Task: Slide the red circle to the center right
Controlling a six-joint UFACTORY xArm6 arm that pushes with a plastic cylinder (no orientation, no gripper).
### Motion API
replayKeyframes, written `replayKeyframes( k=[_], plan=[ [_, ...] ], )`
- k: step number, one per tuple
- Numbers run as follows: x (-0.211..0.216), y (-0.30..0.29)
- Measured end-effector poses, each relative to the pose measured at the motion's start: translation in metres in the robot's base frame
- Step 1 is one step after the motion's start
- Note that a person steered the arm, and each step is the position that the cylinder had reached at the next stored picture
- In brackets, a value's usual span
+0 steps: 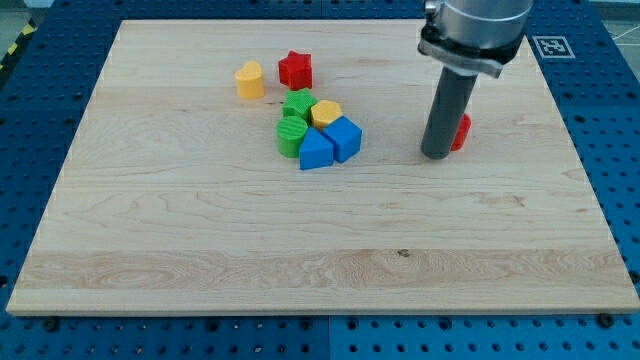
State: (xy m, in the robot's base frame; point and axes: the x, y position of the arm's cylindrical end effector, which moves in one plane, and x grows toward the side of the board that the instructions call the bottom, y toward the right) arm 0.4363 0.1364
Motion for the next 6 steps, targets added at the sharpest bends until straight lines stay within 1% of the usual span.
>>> replayKeyframes(
  k=[1,2,3,4,5,6],
  plan=[
    [0.001,-0.006],
    [0.001,-0.026],
    [-0.037,-0.03],
    [-0.046,-0.029],
    [-0.039,-0.029],
    [-0.028,-0.013]
  ],
)
